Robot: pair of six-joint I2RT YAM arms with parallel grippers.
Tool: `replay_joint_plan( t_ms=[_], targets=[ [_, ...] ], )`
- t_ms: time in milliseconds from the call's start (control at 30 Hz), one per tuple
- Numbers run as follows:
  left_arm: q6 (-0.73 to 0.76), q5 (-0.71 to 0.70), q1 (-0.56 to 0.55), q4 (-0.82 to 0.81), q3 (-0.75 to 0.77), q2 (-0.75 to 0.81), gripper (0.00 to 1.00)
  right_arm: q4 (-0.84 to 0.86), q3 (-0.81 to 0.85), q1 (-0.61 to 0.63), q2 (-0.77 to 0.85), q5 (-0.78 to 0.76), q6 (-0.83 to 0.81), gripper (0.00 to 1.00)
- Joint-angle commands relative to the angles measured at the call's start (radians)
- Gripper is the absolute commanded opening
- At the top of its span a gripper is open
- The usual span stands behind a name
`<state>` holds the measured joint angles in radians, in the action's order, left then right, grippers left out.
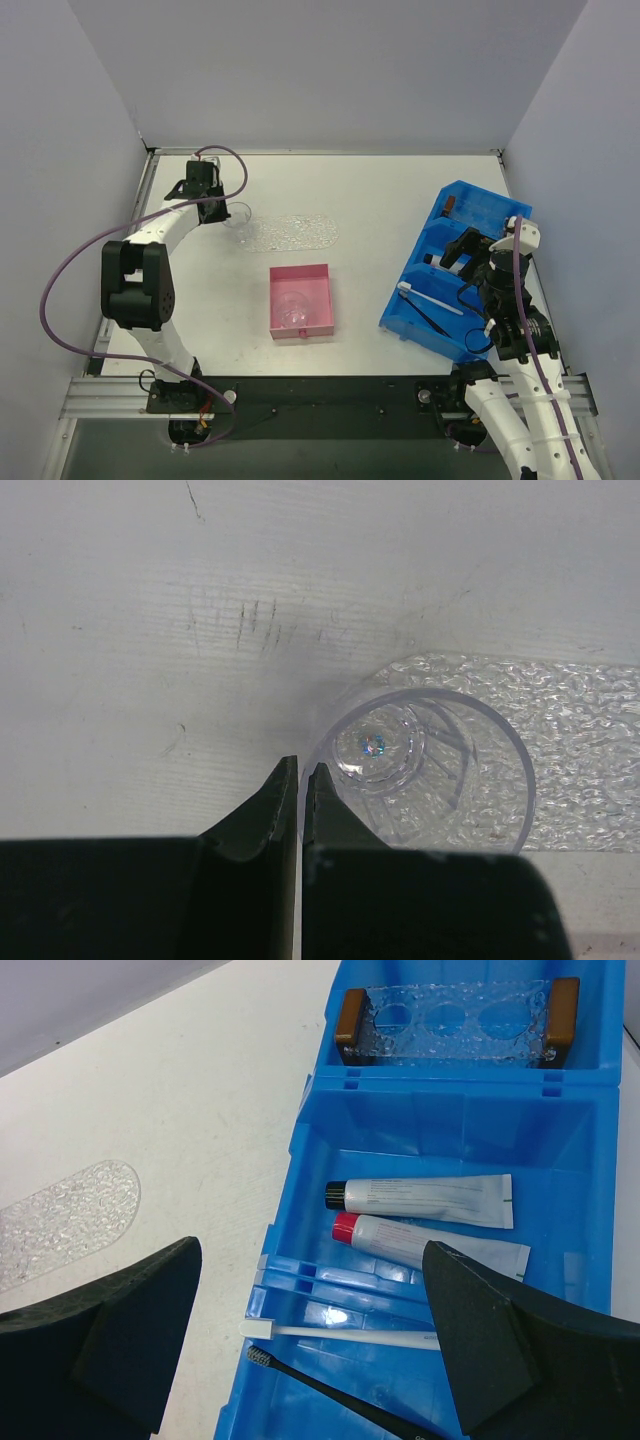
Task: Prepare toiletry sets of a toothbrush and toothpaste on the tray
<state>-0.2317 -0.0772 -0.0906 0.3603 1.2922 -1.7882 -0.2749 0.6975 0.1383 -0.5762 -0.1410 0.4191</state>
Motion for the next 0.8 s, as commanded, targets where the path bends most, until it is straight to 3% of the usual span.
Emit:
replay_joint_plan(
  t_ms=[0, 300, 767],
  targets=[
    [-0.008, 0.016, 0.003, -0.004, 0.048, -0.010, 0.08, -0.006, 0.002, 0.004, -0.005, -0.006, 0.000, 0.87],
    [-0.011, 0.014, 0.003, 0.000, 0.052, -0.007, 0.25, -0.007, 0.002, 0.006, -0.008, -0.008, 0.001, 0.87],
    [-0.006, 0.014, 0.003, -0.006, 0.048, 0.001, 0.40, -0.009, 0.000, 0.006, -0.014, -0.006, 0.003, 0.87]
  ],
)
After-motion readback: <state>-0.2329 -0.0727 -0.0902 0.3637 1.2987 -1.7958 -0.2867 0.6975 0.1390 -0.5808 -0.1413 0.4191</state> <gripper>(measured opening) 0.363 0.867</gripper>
